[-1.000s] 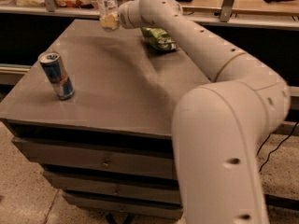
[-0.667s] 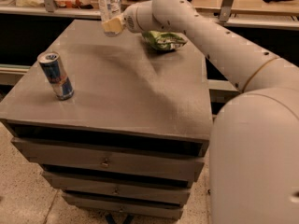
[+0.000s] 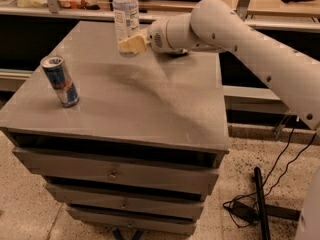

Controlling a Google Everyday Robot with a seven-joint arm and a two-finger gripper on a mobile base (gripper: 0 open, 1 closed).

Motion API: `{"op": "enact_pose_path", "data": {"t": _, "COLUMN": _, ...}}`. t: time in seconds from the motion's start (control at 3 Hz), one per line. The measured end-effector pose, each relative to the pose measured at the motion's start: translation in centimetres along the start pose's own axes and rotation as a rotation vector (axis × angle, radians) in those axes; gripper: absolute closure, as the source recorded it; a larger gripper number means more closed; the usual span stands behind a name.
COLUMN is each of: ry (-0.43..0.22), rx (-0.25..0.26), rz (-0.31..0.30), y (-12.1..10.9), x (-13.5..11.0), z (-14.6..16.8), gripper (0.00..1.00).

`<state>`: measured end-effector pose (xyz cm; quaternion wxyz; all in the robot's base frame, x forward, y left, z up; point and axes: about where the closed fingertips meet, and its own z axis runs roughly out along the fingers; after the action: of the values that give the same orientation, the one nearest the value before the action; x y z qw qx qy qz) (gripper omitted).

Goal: Move blue plastic bottle near redbull can

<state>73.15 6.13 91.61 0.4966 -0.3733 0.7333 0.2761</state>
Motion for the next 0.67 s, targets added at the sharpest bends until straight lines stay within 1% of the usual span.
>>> {"op": "enact_pose_path", "data": {"t": 0.33, "ry": -0.019, "rx": -0.048, "rz": 0.007, "y": 1.0, "x": 1.5, "z": -1.6, "gripper": 1.00}}
{"op": "enact_pose_path", "data": {"t": 0.67, "ry": -0.021, "rx": -0.149, "rz": -0.049, "y": 3.3, "x": 2.5, "z": -1.7, "gripper": 1.00}}
